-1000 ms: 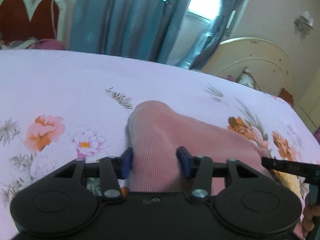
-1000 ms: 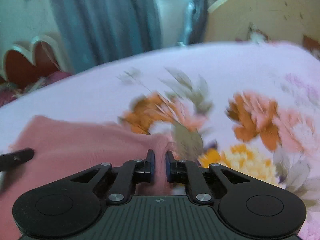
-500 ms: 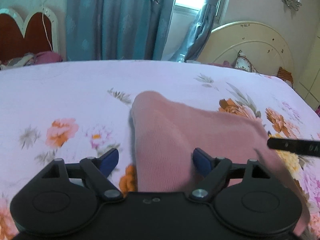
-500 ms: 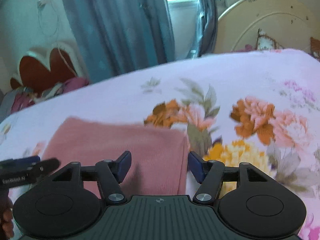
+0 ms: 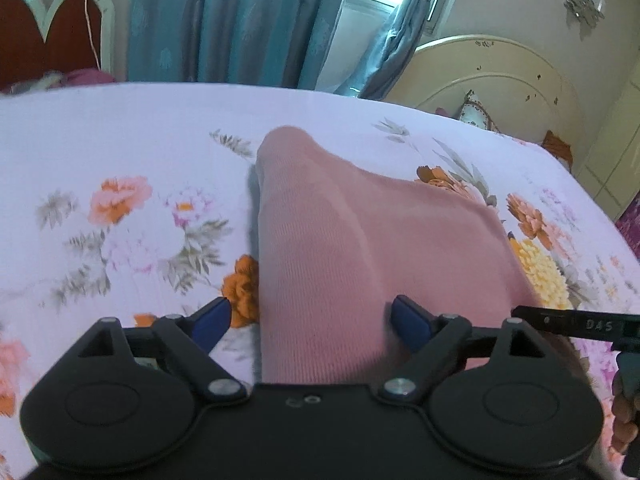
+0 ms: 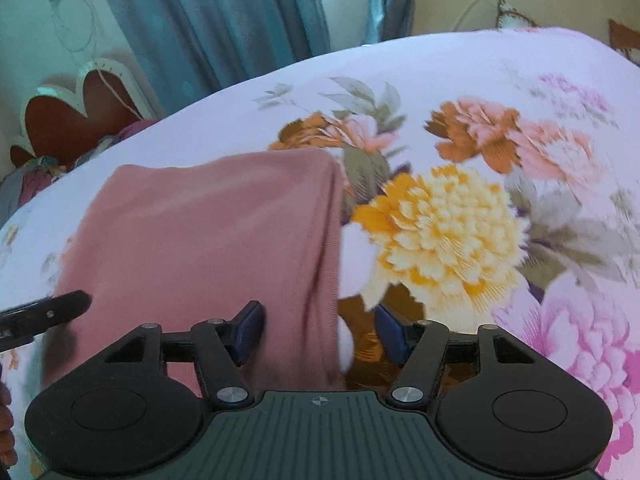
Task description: Fold small clothes
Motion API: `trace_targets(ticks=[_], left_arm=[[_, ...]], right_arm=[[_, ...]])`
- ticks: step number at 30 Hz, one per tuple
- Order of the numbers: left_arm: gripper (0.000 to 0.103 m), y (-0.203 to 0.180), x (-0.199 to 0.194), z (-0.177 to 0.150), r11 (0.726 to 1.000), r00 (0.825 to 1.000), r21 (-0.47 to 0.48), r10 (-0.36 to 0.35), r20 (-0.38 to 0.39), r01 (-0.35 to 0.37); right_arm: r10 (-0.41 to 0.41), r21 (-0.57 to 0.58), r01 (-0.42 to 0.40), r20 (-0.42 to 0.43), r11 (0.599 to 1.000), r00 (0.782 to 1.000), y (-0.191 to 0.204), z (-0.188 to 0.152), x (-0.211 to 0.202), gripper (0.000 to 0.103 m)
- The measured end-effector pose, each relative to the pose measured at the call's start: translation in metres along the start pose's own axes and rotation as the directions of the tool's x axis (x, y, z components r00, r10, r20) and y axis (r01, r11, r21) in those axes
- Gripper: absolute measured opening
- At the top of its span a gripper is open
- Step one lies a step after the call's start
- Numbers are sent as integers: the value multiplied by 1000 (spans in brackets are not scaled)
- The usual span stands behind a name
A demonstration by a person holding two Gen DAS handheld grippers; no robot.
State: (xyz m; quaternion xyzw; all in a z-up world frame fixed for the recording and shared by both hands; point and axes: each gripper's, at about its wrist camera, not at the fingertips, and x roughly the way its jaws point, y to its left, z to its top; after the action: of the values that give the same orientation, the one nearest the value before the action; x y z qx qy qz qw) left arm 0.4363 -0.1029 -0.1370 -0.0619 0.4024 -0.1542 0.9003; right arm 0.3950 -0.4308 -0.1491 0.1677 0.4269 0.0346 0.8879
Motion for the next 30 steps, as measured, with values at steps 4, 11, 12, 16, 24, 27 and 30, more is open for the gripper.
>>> trace_targets(ticks=[4, 11, 12, 16, 24, 27, 30], left_arm=[[69, -2, 2, -3, 999, 1000, -33, -30, -5, 30], [74, -5, 3, -4, 998, 1000, -51, -23, -10, 23], [75, -3, 3, -1, 997, 999, -67, -29, -22, 28], [86, 0, 2, 1, 997, 998, -61, -40, -40, 38], [92, 0, 19, -5, 990, 991, -82, -121, -64, 116], [82, -3, 20, -6, 988, 990, -79, -134, -53, 129], [69, -7, 17, -4, 988, 991, -87, -130, -41, 126]], right_arm=[[33, -22, -33, -4, 999, 999, 8, 0, -4, 19], [43, 6, -43, 4, 999, 999, -1, 1, -6, 15], [42, 1, -42, 0, 999, 999, 0, 3, -8, 15], [77, 77, -78, 20, 994, 997, -9, 10, -17, 55], [141, 118, -139, -8, 983, 990, -13, 17, 13, 63], [158, 102, -156, -10, 982, 987, -6, 15, 16, 56], [178, 87, -175, -28, 981, 984, 1, 9, 20, 31]])
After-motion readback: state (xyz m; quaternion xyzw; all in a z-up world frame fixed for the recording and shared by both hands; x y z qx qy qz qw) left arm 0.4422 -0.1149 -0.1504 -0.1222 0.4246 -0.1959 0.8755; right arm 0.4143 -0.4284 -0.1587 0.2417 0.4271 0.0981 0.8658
